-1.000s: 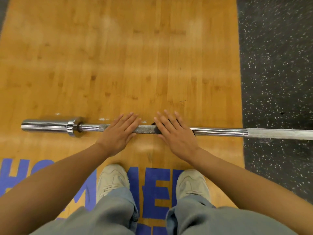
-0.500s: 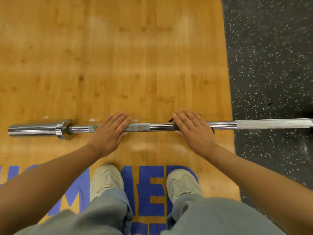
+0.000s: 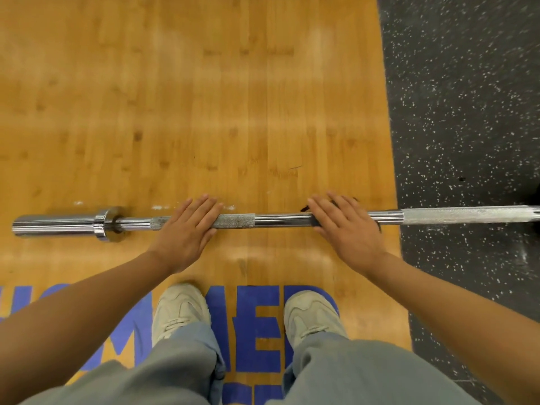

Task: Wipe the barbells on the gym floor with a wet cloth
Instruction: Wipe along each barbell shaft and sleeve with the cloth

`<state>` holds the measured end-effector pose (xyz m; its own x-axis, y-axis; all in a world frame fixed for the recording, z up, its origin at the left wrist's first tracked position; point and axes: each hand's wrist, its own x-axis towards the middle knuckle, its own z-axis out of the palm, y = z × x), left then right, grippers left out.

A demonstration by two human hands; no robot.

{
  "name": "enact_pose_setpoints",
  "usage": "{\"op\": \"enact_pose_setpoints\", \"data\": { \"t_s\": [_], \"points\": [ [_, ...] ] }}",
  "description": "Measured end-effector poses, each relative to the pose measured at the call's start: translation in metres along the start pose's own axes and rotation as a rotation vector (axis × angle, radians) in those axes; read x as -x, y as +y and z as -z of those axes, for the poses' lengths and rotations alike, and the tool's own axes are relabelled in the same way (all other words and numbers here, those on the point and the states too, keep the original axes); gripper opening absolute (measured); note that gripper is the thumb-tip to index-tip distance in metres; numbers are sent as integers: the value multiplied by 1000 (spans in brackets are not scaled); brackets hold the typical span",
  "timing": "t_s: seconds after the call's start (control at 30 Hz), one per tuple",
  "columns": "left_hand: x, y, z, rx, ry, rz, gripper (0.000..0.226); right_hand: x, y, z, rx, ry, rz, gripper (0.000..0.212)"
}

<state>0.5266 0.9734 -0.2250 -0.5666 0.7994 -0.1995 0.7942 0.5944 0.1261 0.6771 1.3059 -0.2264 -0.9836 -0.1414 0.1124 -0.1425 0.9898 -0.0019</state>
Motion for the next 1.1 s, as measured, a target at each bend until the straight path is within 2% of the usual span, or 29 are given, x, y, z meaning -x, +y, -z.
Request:
{"op": "enact_pose_setpoints", "data": {
  "t_s": [0.13,0.2,0.27,0.33,0.47,0.53,0.63,0.77,0.87,0.97,1.1],
  "points": [
    [-2,-4,0,8,-10,-12,55,-46,-64,-9,-45,-39,30,51],
    [-3,-6,-1,9,-16,-15,53,-54,-70,-9,-60,-81,80,52],
    [-2,-8,-1,15,-22,-17,53,-44,-52,-6,-56,-111,155,51],
    [-1,-8,-1,19,-23,-24,54,-20,-17,2,-53,-117,152,52],
    [0,-7,-2,24,-6,-27,55,34,57,26,-26,-89,3,50],
    [0,-6,-3,35,5,-22,55,41,63,31,8,-118,-67,53],
    [-1,-4,-3,36,12,-14,55,18,28,22,-5,-127,-156,57],
    [-2,-7,-2,52,3,-17,57,-29,-42,2,-27,-95,-85,52],
    [-2,-9,-1,66,-3,-21,56,-42,-57,0,-83,-110,-36,51],
    [-1,-9,-2,64,-12,-22,58,-20,-23,6,-51,-118,78,49],
    [0,-10,-2,67,-32,-19,59,38,54,22,-19,-75,-57,51]
  ]
}}
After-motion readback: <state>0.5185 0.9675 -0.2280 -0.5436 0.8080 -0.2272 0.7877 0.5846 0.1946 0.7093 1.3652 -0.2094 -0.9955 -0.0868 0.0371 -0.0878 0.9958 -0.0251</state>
